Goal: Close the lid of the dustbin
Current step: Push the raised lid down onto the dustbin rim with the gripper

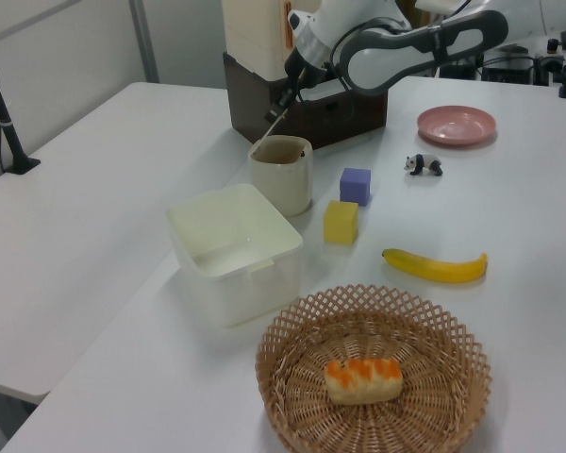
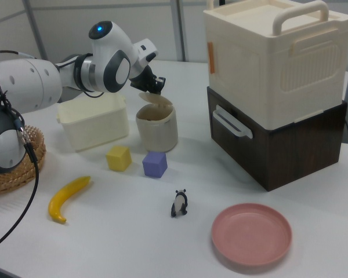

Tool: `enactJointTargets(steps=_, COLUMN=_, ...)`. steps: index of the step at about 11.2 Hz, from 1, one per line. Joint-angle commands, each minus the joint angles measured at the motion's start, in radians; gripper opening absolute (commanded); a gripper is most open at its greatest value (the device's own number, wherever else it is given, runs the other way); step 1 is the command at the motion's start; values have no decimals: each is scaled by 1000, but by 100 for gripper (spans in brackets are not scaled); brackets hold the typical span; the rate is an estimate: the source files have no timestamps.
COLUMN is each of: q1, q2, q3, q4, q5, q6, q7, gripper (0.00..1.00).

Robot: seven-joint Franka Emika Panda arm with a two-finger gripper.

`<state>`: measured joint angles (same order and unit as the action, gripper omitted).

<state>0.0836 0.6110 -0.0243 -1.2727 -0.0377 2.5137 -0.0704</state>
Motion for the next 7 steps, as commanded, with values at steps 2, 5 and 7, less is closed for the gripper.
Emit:
enactJointTargets(steps=2, q1=10, q2=-24, q3=-3, q4=-20, q5=18, q6=-90, q7=6, gripper=0)
enactJointTargets(steps=5, q1=10, q2=-16, q3=1, q4=-45, q5=19, q6=-96, q7=9, gripper=0)
enactJointTargets(steps=7, q1=10, q2=10, q3=1, q4=-59, q5=18, q6=-96, q7=9, gripper=0)
